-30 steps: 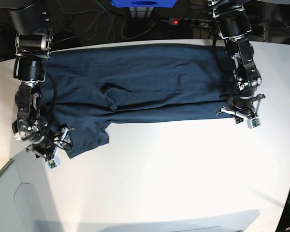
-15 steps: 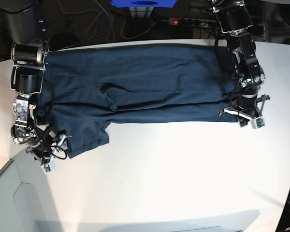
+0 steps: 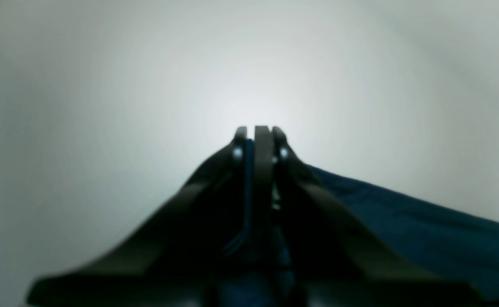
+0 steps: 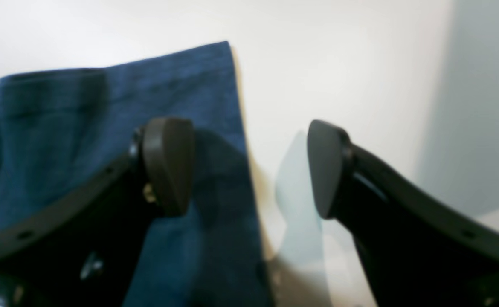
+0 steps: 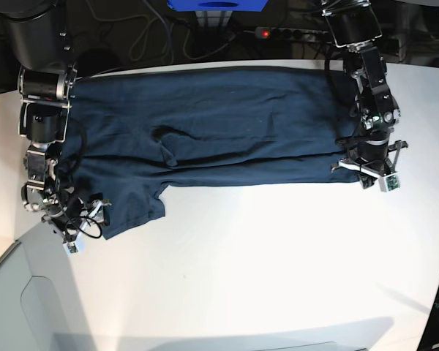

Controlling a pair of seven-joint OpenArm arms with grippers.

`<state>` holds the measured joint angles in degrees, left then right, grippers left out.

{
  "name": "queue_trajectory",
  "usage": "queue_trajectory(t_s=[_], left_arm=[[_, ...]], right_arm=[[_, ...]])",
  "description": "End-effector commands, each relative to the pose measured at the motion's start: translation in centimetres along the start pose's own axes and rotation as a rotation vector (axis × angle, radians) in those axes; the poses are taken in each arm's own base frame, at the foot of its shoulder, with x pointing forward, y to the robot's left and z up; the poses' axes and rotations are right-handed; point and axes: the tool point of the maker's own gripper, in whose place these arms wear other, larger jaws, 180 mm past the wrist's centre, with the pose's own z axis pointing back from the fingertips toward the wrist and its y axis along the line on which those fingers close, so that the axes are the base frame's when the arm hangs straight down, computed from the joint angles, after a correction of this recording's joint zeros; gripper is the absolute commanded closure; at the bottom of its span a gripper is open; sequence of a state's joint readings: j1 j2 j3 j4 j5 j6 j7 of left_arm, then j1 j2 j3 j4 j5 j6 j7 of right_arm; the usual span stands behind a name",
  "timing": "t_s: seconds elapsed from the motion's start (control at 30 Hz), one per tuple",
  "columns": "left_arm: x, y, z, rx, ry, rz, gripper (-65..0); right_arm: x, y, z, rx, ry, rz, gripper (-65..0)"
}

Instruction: Fold the T-shirt properly

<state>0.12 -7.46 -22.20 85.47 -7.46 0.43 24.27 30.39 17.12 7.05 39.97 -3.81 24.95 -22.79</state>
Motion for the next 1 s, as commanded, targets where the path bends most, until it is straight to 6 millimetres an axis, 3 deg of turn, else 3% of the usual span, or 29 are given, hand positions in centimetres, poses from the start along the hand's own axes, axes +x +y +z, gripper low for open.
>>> queue_trajectory(t_s=[0.0, 0.17, 0.27, 0.4, 0.77, 0.97], left_arm=[[2.0, 0.1, 0.0, 0.0, -0.057, -0.005, 0.0], [2.2, 0.0, 0.0, 0.0, -0.062, -0.004, 0.0], [2.2, 0.1, 0.0, 0.0, -0.062, -0.005, 0.0], [2.3, 0.1, -0.1, 0.001, -0.064, -0.006, 0.0], [3.5, 0.1, 0.2, -0.002, -0.095, -0.015, 0.0], [3.7, 0.1, 0.3, -0.003, -0.099, -0.016, 0.0]], right_arm=[[1.2, -0.7, 0.5, -0.014, -0.024, 0.0, -39.4], [-0.3, -0.4, 0.4, -0.009, 0.0, -0.004, -36.6], [-0.5, -0.4, 0.3, -0.009, 0.003, -0.004, -24.3], [0.6, -0.6, 0.7, -0.016, -0.022, 0.01, -0.5], [7.7, 1.0, 5.8, -0.072, -0.258, 0.194, -0.1], [8.5, 1.3, 6.8, -0.089, -0.259, 0.227, -0.1]])
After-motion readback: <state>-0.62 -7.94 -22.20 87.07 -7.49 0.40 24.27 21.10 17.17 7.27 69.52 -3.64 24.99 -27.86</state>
